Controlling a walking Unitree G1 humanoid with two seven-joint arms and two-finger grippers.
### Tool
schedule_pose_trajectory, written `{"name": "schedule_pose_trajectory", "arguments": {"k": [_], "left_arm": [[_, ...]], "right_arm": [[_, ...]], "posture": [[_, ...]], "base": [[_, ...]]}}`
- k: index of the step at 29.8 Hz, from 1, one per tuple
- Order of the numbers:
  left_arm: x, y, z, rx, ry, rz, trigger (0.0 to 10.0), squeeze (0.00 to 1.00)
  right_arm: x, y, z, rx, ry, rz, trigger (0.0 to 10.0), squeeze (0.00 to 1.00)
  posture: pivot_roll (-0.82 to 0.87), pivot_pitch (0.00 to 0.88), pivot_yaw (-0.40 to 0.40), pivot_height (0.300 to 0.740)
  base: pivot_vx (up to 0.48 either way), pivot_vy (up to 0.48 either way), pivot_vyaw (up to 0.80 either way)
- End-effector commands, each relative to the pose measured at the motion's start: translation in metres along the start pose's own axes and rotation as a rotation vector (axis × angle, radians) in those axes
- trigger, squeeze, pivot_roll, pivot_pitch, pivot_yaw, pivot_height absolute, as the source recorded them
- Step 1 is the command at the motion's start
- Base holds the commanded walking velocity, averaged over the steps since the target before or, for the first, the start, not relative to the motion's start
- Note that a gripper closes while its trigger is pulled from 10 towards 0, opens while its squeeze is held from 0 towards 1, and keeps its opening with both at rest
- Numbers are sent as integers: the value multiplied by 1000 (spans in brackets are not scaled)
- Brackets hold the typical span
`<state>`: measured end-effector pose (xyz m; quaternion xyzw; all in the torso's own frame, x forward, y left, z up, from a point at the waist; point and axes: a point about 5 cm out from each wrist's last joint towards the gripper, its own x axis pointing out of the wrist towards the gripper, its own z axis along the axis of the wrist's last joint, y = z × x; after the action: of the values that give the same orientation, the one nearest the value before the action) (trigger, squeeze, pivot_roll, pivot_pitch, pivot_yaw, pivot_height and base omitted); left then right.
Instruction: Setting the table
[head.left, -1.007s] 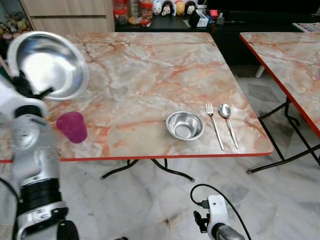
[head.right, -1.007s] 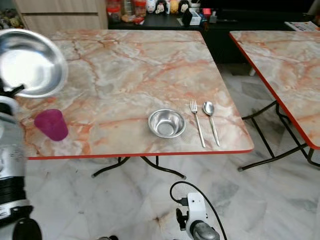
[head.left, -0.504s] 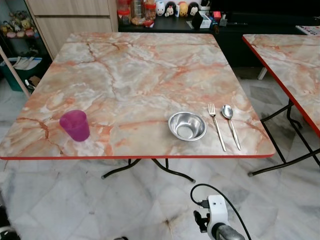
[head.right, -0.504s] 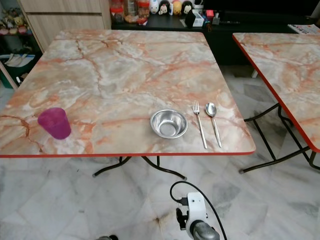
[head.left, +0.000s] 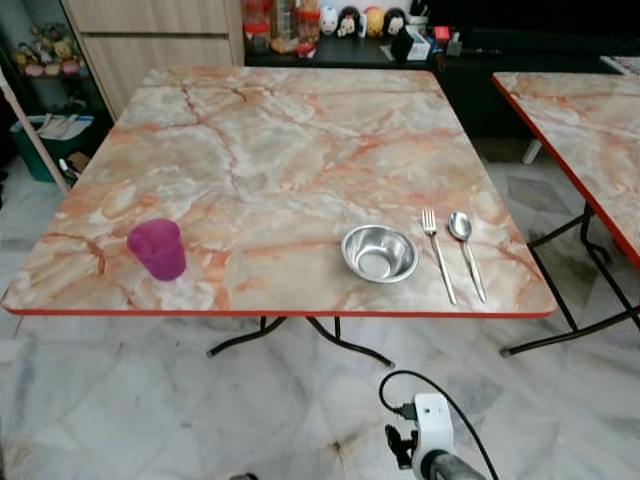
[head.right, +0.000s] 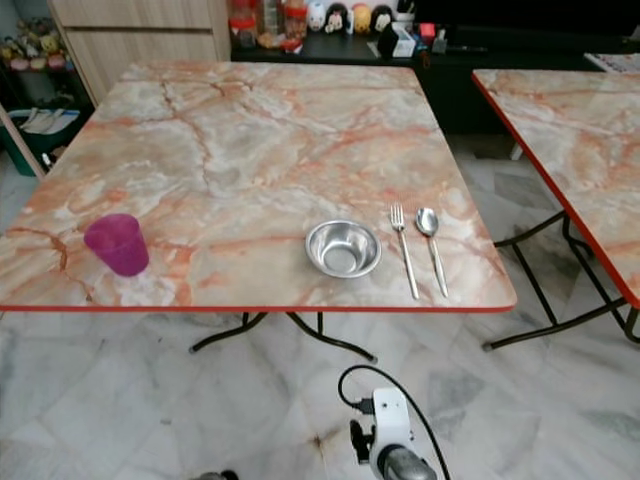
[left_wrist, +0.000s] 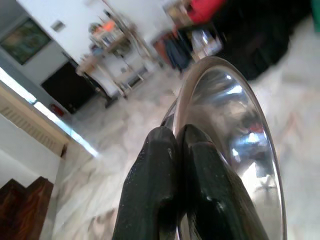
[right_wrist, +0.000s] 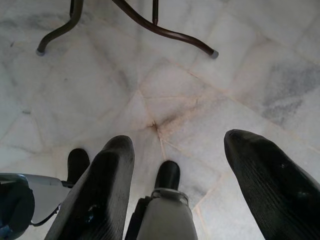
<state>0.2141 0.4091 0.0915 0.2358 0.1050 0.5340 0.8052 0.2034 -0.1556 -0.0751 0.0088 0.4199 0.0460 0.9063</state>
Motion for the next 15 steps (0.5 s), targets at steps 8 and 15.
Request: {"name": "schedule_pose_trajectory", "arguments": {"k": [8,15], "left_arm": [[-40,-41,-46,108,187,-264,10000,0],[-84,-82,-63,-16,347,-544,10000,0]], "right_arm": [[-1,-3,-3,17,10,-18,10000,0],[0,-1,-2,13,9,-13,10000,0]], "posture": [[123,86,-7,740],[121,72,-10,740]], "base": [[0,0,0],[0,0,0]]}}
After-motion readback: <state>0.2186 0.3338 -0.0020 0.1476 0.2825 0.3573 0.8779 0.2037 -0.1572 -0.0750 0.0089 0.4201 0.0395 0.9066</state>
